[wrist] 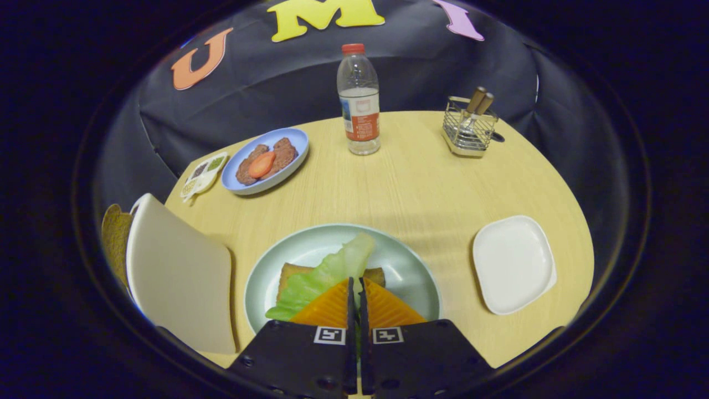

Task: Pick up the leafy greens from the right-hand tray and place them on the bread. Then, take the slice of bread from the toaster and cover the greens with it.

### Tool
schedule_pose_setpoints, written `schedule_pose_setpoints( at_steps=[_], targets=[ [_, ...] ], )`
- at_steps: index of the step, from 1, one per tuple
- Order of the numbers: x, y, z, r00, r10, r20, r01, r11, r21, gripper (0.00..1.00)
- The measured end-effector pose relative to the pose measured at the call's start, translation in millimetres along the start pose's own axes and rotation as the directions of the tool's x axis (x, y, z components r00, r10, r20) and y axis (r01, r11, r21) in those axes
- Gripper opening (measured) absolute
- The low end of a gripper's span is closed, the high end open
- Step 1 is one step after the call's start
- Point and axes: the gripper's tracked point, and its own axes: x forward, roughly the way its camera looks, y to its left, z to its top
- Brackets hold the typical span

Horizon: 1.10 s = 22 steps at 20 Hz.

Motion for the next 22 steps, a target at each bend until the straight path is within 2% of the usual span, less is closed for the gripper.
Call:
schedule_pose_setpoints(
  at_steps=[2, 6, 7, 8, 10, 14, 16, 17, 19, 22],
  targets=[
    [-1.6, 11.0, -0.9, 0.999, 0.049, -0.010, -0.049, 0.999, -0.014, 0.03],
    [1.0, 5.6, 2.8, 1.000, 0.024, -0.002, -0.024, 0.999, -0.025, 0.04],
    [2.6, 1.4, 2.8, 1.000, 0.015, -0.004, -0.015, 0.999, -0.028, 0.09],
    [2.0, -2.1, 3.0, 1.000, 0.002, 0.001, -0.002, 1.000, -0.029, 0.09],
    [-1.7, -12.3, 5.9, 0.999, -0.030, 0.016, 0.030, 0.999, -0.030, 0.27],
    [-24.6, -19.8, 11.2, 0.998, -0.030, 0.047, 0.031, 0.999, -0.019, 0.64],
    [-41.3, -20.1, 16.6, 0.997, -0.025, 0.072, 0.027, 0.999, -0.020, 0.74],
    [-51.5, -19.4, 20.4, 0.995, -0.025, 0.093, 0.027, 0.999, -0.019, 0.82],
    [-75.6, -15.9, 38.4, 0.984, -0.029, 0.176, 0.030, 1.000, -0.005, 0.93],
    [-115.4, -1.6, 55.8, 0.958, -0.036, 0.283, 0.043, 0.999, -0.019, 0.97]
  ],
)
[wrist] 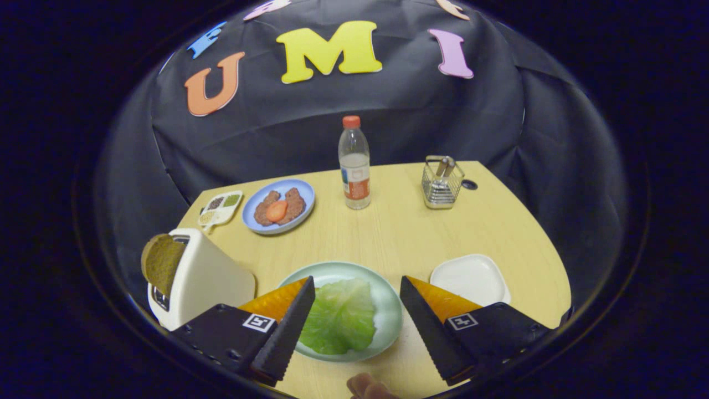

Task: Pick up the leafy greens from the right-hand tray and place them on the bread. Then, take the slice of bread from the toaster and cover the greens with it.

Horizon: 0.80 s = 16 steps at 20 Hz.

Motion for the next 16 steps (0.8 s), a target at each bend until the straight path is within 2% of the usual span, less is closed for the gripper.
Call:
schedule_pose_setpoints(
  at_steps=[4, 9, 12, 16],
  targets=[
    [-38.2, 38.6, 21.9, 0.994, 0.049, 0.098, -0.044, 0.997, -0.059, 0.96],
    [-69.7, 104.0, 28.0, 0.982, 0.149, 0.119, -0.138, 0.985, -0.100, 0.96],
    [-76.2, 146.5, 23.5, 0.973, 0.208, 0.098, -0.196, 0.973, -0.126, 0.96],
    [-70.6, 192.4, 9.9, 0.969, 0.243, 0.043, -0.235, 0.962, -0.136, 0.96]
  ],
)
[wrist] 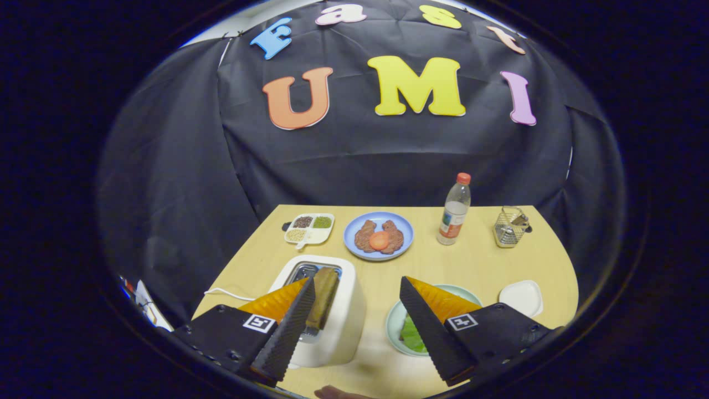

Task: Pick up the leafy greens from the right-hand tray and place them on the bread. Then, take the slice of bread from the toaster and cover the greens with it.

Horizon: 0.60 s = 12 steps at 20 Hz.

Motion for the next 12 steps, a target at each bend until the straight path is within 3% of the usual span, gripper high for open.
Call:
schedule_pose_setpoints(
  at_steps=[8, 12],
  targets=[
    [44.2, 27.5, -24.3, 0.990, -0.038, -0.136, 0.039, 0.999, 0.004, 0.89],
    [56.6, 33.8, -31.7, 0.976, -0.058, -0.208, 0.064, 0.998, 0.024, 0.69]
  ],
)
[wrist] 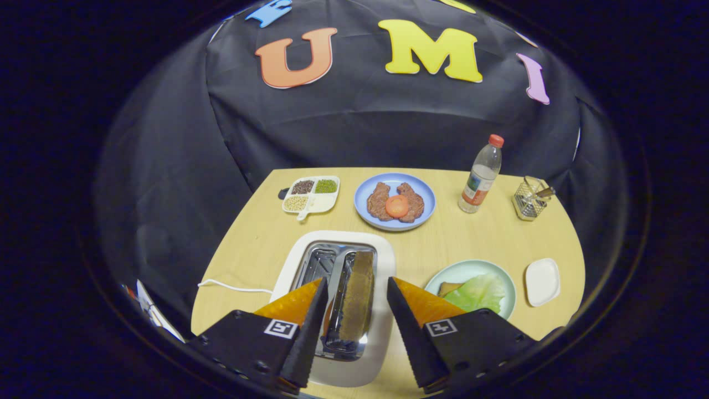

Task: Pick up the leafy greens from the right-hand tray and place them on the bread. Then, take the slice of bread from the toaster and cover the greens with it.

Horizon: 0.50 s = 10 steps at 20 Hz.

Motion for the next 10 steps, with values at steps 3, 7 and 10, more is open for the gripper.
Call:
schedule_pose_setpoints(
  at_steps=[3, 7, 10],
  targets=[
    [6.4, 4.3, -5.3, 0.999, -0.009, -0.042, 0.008, 1.000, -0.007, 0.39],
    [7.4, -0.9, -5.9, 0.997, -0.052, -0.065, 0.050, 0.998, -0.022, 0.18],
    [-0.6, -2.4, -5.9, 0.997, -0.048, -0.059, 0.047, 0.999, -0.002, 0.13]
  ],
)
